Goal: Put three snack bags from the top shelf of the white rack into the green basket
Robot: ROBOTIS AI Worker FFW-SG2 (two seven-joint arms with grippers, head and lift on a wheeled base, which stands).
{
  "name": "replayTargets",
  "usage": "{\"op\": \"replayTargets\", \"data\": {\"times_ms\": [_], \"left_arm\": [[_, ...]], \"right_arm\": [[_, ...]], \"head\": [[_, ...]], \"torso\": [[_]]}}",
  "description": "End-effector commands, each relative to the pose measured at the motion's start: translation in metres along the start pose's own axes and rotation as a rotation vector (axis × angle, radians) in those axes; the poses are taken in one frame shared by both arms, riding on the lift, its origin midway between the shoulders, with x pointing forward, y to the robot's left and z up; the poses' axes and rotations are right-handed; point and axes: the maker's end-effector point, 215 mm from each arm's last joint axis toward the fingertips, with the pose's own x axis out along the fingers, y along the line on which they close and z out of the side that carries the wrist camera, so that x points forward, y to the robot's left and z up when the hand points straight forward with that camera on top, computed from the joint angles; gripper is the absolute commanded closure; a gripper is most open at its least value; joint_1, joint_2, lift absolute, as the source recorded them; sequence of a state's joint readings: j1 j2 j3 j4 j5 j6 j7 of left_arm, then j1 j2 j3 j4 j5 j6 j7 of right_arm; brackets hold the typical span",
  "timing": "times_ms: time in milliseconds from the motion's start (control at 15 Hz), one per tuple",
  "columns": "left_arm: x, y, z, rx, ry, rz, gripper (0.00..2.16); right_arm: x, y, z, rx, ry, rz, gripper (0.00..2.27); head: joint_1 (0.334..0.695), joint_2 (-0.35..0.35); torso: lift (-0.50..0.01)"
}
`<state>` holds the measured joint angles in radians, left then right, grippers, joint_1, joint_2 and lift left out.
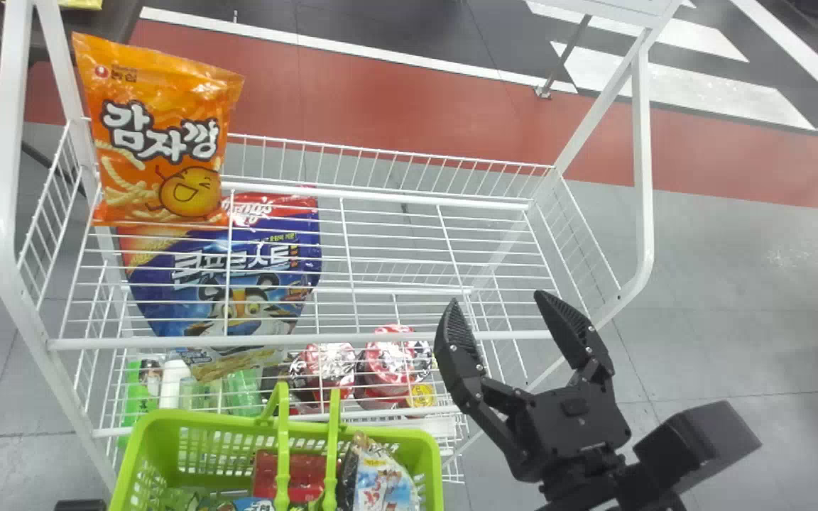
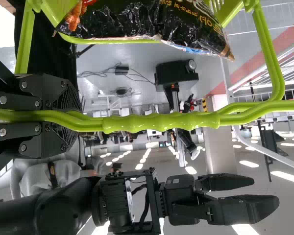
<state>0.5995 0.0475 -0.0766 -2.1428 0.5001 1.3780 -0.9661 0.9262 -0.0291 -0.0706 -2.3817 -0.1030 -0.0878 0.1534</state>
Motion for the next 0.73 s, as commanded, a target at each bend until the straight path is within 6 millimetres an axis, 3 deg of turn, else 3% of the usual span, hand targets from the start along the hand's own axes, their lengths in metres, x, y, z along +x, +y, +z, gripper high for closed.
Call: {"op": "replayTargets", "data": {"times_ms": [0,667], "left_arm": [[-0.0004,-0.0002,-0.0002,0.001,0.002,0.002,2.15],[0.0002,-0.0001,-0.0025,-0.004,0.005,0.003,2.15]], "right_arm": [[-0.0007,-0.0012,-0.0008,0.020,0.001,-0.003,0.07],[-0.0011,-0.0049,0.0037,0.034,-0.017,-0.014,0.07]], "head": [[0.695,-0.350],[0.695,-0.350]], "torso": [[0.000],[0.000]]}}
